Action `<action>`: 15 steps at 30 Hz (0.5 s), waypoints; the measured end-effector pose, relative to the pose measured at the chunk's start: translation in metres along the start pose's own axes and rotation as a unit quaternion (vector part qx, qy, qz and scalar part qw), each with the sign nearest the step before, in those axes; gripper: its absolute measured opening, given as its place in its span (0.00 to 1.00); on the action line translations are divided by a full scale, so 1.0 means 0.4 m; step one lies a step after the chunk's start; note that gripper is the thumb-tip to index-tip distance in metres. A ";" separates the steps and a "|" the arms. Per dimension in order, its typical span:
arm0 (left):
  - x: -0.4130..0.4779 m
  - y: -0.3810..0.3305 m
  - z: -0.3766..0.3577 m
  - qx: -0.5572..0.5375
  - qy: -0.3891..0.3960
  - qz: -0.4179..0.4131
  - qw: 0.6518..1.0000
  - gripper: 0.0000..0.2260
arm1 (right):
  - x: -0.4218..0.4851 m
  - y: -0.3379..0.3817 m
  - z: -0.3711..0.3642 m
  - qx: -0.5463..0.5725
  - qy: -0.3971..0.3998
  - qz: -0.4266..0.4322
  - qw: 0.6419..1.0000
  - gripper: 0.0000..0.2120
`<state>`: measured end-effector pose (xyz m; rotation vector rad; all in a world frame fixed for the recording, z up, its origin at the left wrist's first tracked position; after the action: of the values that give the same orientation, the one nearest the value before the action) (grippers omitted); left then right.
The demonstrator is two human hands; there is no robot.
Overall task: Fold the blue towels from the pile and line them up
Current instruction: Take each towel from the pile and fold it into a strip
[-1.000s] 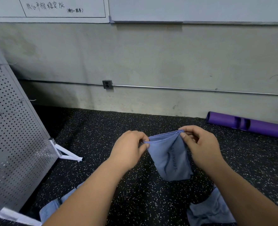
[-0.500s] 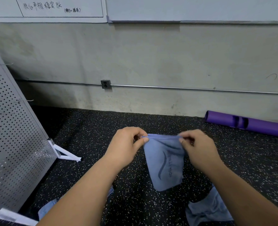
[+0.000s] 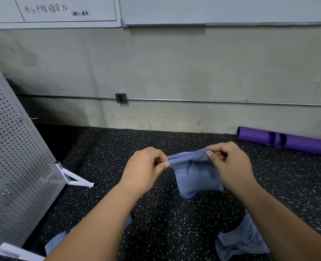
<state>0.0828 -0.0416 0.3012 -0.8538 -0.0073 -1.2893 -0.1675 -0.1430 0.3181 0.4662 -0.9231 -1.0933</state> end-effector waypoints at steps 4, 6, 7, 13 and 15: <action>-0.001 0.000 -0.003 0.005 0.002 -0.004 1.000 0.05 | -0.007 -0.020 -0.007 -0.015 0.003 -0.019 1.000 0.04; 0.001 -0.001 -0.001 0.007 -0.003 0.001 1.000 0.05 | 0.004 -0.008 0.013 -0.003 -0.024 0.003 1.000 0.05; 0.000 -0.002 -0.002 0.015 -0.004 0.001 1.000 0.05 | 0.004 -0.009 0.000 -0.026 0.004 0.001 1.000 0.05; 0.001 0.009 -0.008 0.020 0.008 0.011 1.000 0.05 | -0.003 -0.024 -0.006 -0.040 0.025 -0.014 0.999 0.05; 0.001 0.008 -0.008 0.028 0.011 0.012 0.999 0.06 | -0.007 -0.032 -0.025 -0.061 0.055 -0.021 0.996 0.05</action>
<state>0.0843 -0.0436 0.2973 -0.7895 -0.0154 -1.2704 -0.1666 -0.1469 0.3023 0.4418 -0.7472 -1.1440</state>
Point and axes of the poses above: each hand's wrist, its own x-axis towards the middle knuckle, its own z-axis out of the back of the hand, y = z × x, the point moved 10 cm from there along x, towards the middle knuckle, and after that the axes turned 9 degrees about -y, right-handed, at the moved point
